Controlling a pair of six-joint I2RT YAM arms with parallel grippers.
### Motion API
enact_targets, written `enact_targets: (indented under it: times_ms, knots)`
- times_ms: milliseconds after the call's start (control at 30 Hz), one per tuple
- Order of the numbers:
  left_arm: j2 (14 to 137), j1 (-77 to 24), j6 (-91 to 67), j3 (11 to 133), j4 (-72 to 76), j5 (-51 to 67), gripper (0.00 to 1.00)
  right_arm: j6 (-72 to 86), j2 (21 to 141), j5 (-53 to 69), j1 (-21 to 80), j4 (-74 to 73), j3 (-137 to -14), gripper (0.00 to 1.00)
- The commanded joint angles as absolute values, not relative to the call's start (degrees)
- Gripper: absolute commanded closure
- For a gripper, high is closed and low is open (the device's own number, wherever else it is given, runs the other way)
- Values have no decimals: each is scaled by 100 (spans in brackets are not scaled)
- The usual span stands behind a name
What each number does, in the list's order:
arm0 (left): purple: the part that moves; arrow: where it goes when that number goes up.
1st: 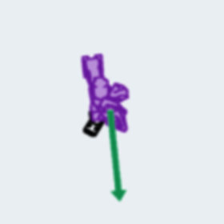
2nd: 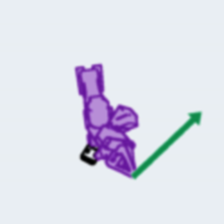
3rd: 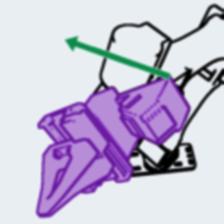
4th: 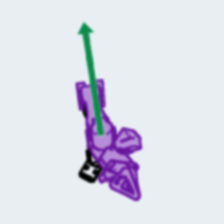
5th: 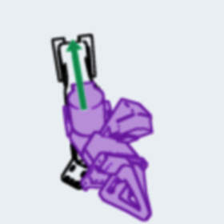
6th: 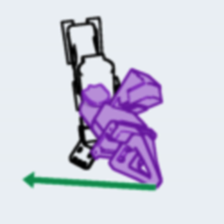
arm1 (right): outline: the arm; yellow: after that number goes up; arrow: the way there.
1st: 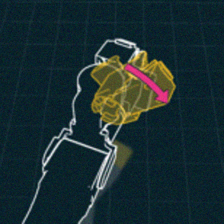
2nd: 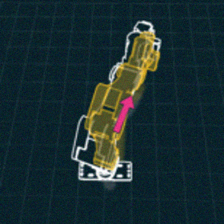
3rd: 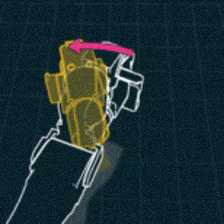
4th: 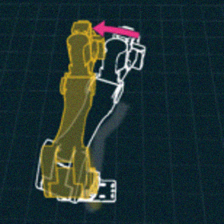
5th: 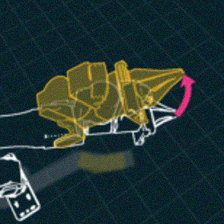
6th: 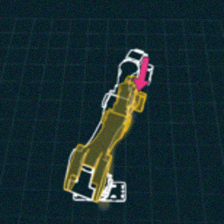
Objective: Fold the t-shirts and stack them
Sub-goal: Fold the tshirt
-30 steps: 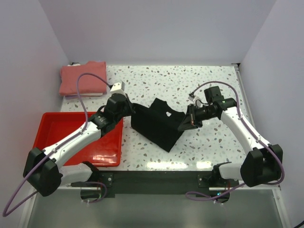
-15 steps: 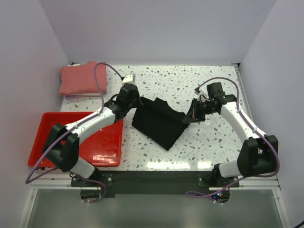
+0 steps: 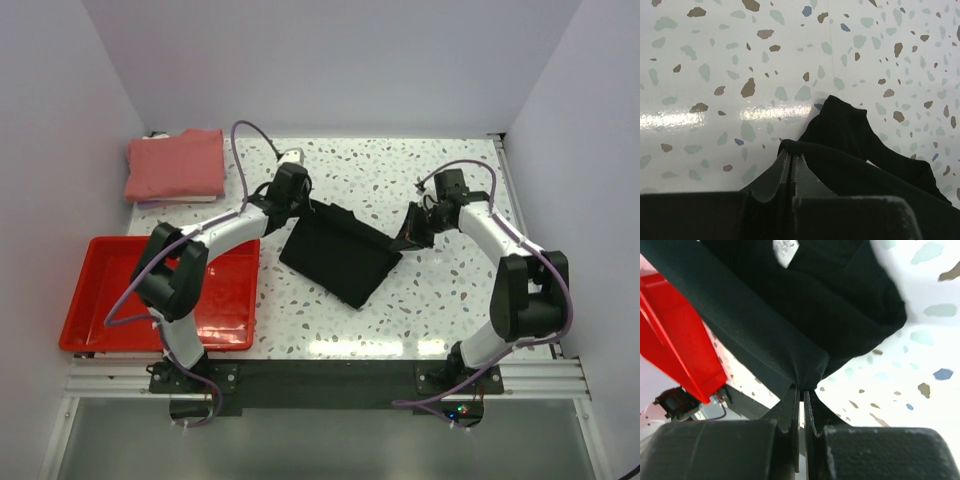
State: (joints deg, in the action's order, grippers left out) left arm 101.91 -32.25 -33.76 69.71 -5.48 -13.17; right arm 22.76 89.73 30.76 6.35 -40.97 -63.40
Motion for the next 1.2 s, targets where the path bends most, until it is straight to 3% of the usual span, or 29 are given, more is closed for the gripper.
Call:
enact_targets:
  times_ms: [0,500,567,600,633,700,733,800,833,867,1167]
  knots:
    - [10458,-3059,-3155,7461,-466,-1520,100,2303,9175,2795,527,-3990,-6583,100]
    - [11627,-2962,-2971,8270,-536,-792,100,2443,9756,2698,308,-3823,-6565,100]
    - [11689,-2962,-2901,8376,-580,-572,90,2513,9747,2532,273,-3815,-6539,98]
    - [11707,-2962,-2866,8411,-589,-467,85,2514,9712,2444,264,-3797,-6522,91]
    - [11698,-2962,-2822,8463,-589,-361,69,2522,9668,2348,255,-3832,-6521,81]
    - [11567,-2962,-2795,8473,-615,-202,51,2523,9467,2048,255,-3867,-6504,54]
    - [11497,-2962,-2786,8438,-633,-185,38,2514,9370,2013,255,-3858,-6495,5]
    - [11156,-2962,-2804,8228,-598,-176,25,2461,9010,2013,255,-3858,-6469,1]
    - [11023,-2962,-2804,8122,-545,-167,4,2452,8861,2013,255,-3858,-6460,1]
    - [10882,-2962,-2821,8017,-519,-158,0,2426,8738,2021,255,-3841,-6425,1]
    - [9668,-3137,-3102,6847,-88,141,0,2943,7577,3234,579,-2910,-5661,1]
